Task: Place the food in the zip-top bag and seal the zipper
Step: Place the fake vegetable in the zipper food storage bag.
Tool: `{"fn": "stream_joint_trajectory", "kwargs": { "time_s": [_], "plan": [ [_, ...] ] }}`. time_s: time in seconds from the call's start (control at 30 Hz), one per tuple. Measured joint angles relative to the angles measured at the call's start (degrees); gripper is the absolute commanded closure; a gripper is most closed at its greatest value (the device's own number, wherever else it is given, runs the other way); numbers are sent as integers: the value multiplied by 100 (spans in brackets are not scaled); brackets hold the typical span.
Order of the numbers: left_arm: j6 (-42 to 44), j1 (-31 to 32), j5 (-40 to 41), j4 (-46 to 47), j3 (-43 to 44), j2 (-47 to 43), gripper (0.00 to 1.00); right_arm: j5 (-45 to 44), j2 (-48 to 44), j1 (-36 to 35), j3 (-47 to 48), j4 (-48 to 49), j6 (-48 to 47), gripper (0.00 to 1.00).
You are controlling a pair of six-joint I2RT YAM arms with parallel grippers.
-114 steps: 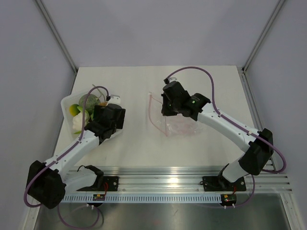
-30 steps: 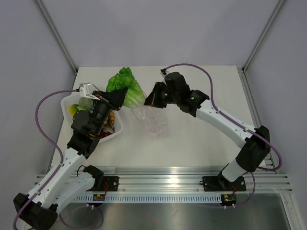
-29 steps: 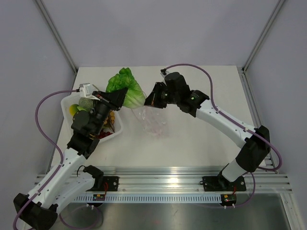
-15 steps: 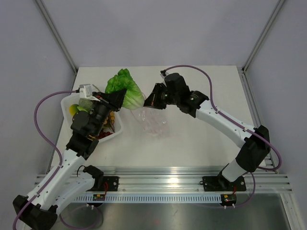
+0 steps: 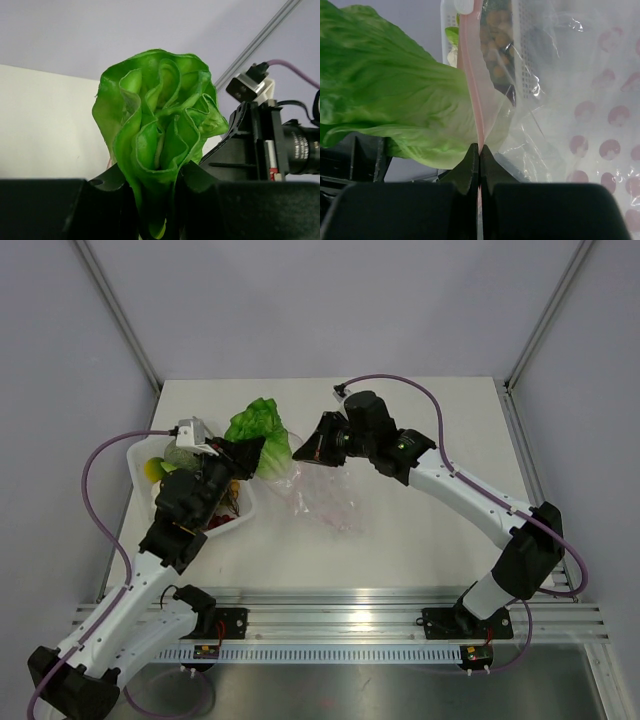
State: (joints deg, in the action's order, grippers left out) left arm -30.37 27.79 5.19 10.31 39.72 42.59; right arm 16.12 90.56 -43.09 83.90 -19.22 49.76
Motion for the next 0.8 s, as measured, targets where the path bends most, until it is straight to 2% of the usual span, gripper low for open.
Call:
{"fn": "stream_joint_trajectory", "kwargs": {
  "time_s": [0.8],
  "plan": [
    [-229, -4, -68, -129, -474, 195, 100, 334, 275, 31, 186, 529, 175, 100]
  ]
}}
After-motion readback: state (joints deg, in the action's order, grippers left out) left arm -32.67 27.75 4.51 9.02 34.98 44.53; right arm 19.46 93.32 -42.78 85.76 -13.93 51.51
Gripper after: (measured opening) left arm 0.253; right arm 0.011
